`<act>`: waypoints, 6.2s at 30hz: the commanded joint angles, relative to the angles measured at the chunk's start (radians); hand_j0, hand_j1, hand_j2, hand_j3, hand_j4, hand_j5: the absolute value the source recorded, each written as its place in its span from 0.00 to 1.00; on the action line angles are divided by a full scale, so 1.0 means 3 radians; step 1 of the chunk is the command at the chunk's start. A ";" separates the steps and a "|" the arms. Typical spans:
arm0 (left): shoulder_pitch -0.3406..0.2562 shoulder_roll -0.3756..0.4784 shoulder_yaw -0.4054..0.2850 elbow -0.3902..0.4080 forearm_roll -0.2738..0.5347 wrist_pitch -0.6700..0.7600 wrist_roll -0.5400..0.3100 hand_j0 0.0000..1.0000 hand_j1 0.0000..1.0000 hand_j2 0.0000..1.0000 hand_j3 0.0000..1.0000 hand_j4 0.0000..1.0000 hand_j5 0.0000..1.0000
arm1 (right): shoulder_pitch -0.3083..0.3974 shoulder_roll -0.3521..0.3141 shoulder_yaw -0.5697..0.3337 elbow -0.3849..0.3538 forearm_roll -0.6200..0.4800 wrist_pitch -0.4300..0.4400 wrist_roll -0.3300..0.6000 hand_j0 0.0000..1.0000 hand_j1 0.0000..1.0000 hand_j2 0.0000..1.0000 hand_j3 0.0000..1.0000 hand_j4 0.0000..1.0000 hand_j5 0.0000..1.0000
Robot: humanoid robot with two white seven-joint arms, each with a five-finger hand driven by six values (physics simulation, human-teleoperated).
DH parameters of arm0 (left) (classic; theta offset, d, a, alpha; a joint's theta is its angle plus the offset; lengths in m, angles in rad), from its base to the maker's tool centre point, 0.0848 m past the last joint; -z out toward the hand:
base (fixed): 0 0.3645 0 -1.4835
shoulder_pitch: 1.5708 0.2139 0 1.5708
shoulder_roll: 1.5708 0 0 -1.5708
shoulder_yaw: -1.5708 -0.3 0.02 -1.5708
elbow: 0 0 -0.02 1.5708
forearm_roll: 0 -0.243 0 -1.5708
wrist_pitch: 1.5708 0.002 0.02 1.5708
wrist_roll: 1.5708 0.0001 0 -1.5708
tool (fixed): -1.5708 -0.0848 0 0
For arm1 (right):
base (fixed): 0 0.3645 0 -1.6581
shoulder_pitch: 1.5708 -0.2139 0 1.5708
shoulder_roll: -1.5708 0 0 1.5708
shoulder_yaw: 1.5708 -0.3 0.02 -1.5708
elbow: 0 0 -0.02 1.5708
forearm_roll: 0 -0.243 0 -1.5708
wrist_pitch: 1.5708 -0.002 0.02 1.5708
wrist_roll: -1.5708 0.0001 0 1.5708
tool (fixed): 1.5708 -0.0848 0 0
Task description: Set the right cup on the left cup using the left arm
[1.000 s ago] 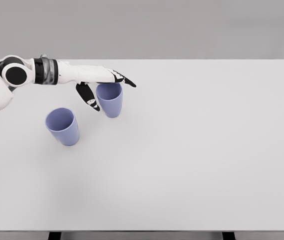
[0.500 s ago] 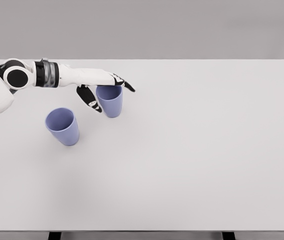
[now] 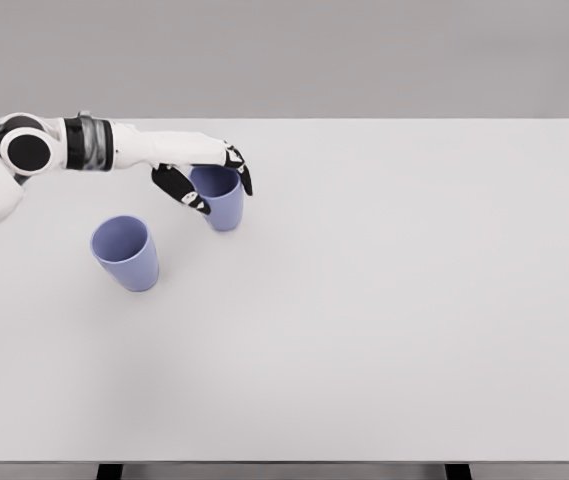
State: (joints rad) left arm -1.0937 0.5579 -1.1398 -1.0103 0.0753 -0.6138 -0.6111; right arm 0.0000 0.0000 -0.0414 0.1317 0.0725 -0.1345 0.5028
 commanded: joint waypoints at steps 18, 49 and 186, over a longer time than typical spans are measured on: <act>-0.0225 0.0671 -0.0051 -0.0687 0.0404 0.0010 0.0001 0.57 0.57 0.57 0.57 0.57 0.57 | 0.0000 0.0000 0.0000 0.0001 0.0004 -0.0001 0.0001 1.00 1.00 1.00 1.00 1.00 1.00; -0.0655 0.2139 -0.0465 -0.1950 0.1140 0.0010 0.0001 0.58 0.58 0.58 0.58 0.58 0.58 | 0.0000 0.0000 0.0000 0.0001 0.0004 -0.0001 0.0001 1.00 1.00 1.00 1.00 1.00 1.00; -0.0849 0.2037 -0.0925 -0.1822 0.0930 0.0010 0.0001 0.60 0.60 0.60 0.60 0.60 0.60 | 0.0000 0.0000 0.0000 0.0001 0.0004 -0.0001 0.0001 1.00 1.00 1.00 1.00 1.00 1.00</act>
State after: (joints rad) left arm -1.3484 1.1678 -1.4194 -1.5570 0.3475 -0.6138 -0.6114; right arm 0.0000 0.0000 -0.0414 0.1317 0.0725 -0.1346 0.5028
